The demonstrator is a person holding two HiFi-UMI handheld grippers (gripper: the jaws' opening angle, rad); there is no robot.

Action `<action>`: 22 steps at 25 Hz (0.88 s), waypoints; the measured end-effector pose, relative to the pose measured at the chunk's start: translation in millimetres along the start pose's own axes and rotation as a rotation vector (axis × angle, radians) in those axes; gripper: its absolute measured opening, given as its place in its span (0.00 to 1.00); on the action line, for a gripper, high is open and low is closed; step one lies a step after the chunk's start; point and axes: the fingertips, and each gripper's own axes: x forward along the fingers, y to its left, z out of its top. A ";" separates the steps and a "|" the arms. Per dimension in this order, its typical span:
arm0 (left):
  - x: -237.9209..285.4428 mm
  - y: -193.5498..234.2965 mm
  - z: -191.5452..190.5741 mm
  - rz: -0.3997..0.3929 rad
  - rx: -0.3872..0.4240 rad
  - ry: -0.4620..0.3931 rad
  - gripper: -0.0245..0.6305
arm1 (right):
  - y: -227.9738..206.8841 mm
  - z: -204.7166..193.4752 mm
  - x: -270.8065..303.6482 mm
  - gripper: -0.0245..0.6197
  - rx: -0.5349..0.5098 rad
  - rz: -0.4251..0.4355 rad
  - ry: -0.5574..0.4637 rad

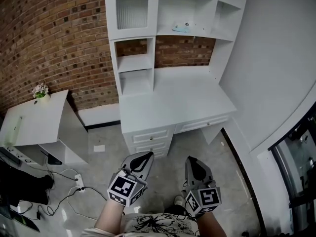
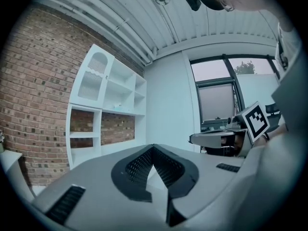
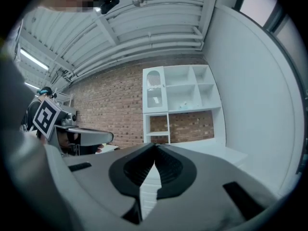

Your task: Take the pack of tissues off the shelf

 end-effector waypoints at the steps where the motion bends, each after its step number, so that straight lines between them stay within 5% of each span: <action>1: 6.9 -1.0 1.2 0.002 0.003 0.002 0.05 | -6.2 1.0 3.8 0.05 -0.001 0.007 -0.002; 22: 196.7 -17.4 46.4 0.211 -0.041 -0.074 0.05 | -192.8 47.8 86.3 0.05 -0.119 0.183 -0.010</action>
